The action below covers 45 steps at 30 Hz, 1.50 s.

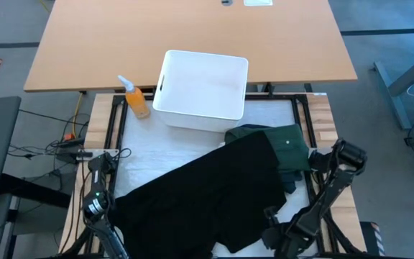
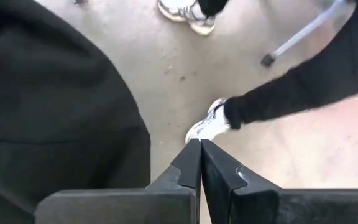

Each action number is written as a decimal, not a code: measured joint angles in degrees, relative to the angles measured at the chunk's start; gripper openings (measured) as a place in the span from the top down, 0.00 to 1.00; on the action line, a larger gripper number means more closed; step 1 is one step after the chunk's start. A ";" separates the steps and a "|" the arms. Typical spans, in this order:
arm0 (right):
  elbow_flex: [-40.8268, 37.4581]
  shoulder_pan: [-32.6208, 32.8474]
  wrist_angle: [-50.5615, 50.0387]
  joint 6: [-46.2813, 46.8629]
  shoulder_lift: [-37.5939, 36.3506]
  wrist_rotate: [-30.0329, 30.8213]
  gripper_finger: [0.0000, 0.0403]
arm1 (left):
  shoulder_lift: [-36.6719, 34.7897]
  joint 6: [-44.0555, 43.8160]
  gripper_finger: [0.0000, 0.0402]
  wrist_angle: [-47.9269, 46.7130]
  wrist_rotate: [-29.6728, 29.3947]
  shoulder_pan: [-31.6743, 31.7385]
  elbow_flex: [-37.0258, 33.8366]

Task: Fold laundry
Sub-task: Fold the black shirt from the white laundry organizer

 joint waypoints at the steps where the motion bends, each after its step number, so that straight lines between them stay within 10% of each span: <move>1: 0.00 -0.32 0.77 -1.03 0.69 -0.02 0.59 | -0.24 -1.14 1.00 0.20 -0.12 0.10 -0.08; 7: 0.12 -2.47 2.45 -3.61 3.87 -2.48 0.63 | -0.17 -3.30 0.95 -2.38 -0.82 0.34 -0.41; 15: 0.10 -4.54 1.29 -3.78 3.09 -6.47 0.96 | -0.19 -2.62 0.76 -3.42 -5.56 0.44 -0.39; 26: -0.11 -4.34 -0.55 -3.73 0.51 -6.13 0.94 | 4.86 0.32 0.52 3.77 -10.69 1.00 -0.48; 38: -0.09 -4.51 -0.41 -3.17 0.47 -6.05 0.94 | 5.93 -1.73 0.63 -2.96 -16.42 1.46 1.00; 45: -0.05 -5.97 -0.37 -2.18 0.47 -6.03 0.95 | 5.56 -6.14 0.89 -12.96 -15.11 2.40 3.06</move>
